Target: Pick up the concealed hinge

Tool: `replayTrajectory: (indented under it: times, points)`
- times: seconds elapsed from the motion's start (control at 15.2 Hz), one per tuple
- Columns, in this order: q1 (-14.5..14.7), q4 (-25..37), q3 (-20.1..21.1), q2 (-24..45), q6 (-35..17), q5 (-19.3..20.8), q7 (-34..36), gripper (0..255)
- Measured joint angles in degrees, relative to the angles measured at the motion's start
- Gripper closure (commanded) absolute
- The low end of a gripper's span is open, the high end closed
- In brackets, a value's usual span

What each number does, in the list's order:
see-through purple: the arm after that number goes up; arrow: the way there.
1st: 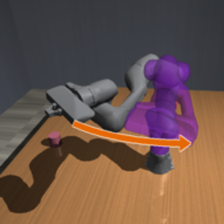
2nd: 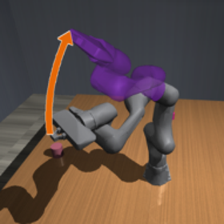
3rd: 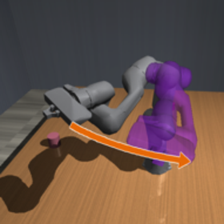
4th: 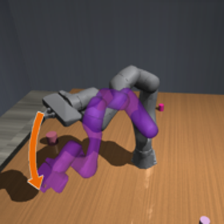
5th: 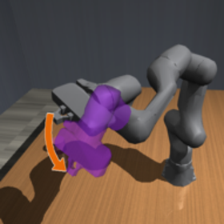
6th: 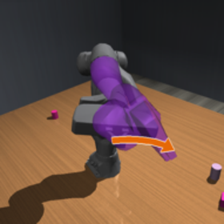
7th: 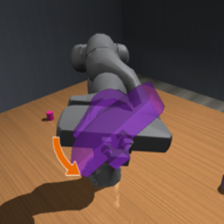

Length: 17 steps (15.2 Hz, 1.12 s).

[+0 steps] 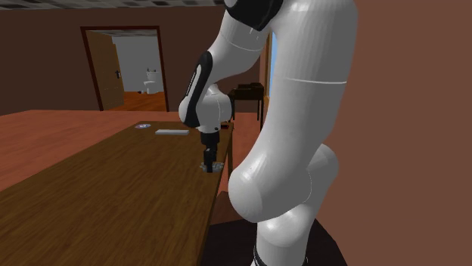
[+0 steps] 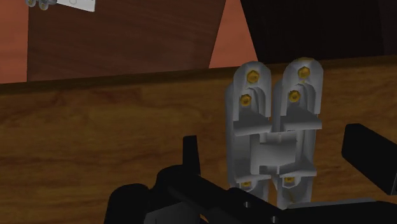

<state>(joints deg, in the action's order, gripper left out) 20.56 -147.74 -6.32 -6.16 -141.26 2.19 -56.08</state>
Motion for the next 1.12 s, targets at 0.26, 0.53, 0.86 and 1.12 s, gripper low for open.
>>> replayTrajectory:
  times: [0.26,0.53,0.86,1.12]
  points:
    - [0.0,-0.1,0.0,0.2,-0.3,0.0,0.0,255]
    - [0.0,-0.1,0.0,0.2,-0.4,0.0,0.0,255]
    - [0.0,0.2,0.0,-1.4,1.5,0.2,0.1,255]
    - [-0.1,1.1,0.1,-4.0,5.0,0.4,0.2,255]
